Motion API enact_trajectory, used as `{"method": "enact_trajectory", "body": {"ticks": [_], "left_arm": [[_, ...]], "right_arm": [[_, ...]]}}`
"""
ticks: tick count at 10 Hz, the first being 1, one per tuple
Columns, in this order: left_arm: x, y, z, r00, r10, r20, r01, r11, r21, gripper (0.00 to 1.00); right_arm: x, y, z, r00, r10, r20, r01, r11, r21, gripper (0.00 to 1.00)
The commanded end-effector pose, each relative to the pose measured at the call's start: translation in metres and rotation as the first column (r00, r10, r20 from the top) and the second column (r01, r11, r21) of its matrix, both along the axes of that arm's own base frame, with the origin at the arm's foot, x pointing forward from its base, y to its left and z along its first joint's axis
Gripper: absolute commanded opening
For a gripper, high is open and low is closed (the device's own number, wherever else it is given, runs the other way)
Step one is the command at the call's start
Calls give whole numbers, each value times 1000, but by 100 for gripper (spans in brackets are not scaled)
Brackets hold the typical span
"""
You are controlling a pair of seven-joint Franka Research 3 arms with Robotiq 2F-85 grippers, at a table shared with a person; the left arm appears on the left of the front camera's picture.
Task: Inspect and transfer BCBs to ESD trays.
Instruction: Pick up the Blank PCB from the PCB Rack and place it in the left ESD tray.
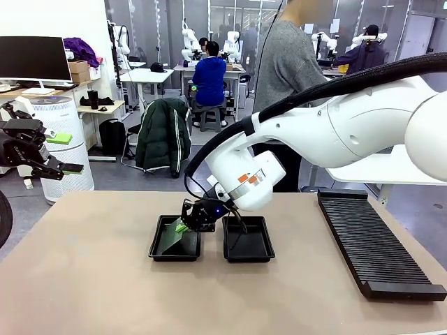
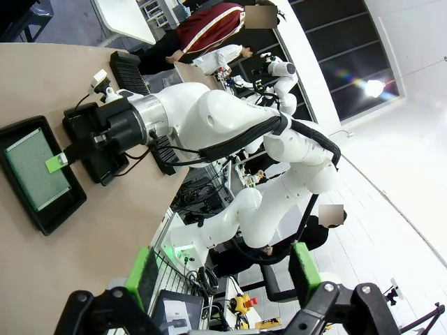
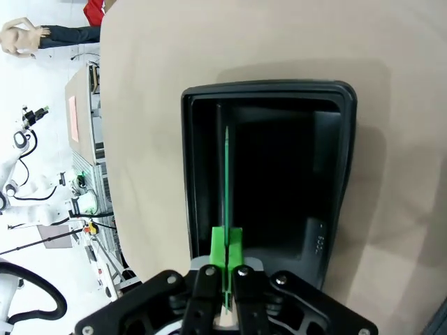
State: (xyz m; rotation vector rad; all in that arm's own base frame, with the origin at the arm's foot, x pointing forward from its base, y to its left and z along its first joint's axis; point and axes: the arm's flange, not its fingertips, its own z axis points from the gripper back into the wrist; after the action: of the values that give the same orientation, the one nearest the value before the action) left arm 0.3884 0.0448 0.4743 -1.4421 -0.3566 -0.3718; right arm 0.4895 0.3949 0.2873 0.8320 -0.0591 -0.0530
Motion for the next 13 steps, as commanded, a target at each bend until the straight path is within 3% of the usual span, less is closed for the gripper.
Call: {"method": "enact_trajectory", "body": {"ticks": [1, 2, 6, 11, 12, 13], "left_arm": [[-1, 1, 1, 1000, -1, -1, 1, 1000, -2, 100], [-1, 1, 1, 1000, -1, -1, 1, 1000, -2, 100], [-1, 1, 1, 1000, -1, -1, 1, 1000, -2, 100], [-1, 1, 1, 1000, -1, -1, 1, 1000, -2, 100], [-1, 1, 1, 1000, -1, -1, 1, 1000, -2, 100], [-1, 1, 1, 1000, -1, -1, 1, 1000, -2, 100]], "right_arm": [[0, 7, -1, 999, -35, -7, 35, 999, -3, 2], [-1, 7, -1, 999, -34, -6, 34, 999, -6, 2], [-2, 7, 5, 1000, -20, -20, 19, 998, -59, 42], [5, 24, 39, 998, 55, -27, -60, 978, -201, 94], [8, 30, 48, 997, 70, -29, -75, 970, -230, 100], [10, 34, 57, 997, 76, -27, -80, 961, -266, 100]]}}
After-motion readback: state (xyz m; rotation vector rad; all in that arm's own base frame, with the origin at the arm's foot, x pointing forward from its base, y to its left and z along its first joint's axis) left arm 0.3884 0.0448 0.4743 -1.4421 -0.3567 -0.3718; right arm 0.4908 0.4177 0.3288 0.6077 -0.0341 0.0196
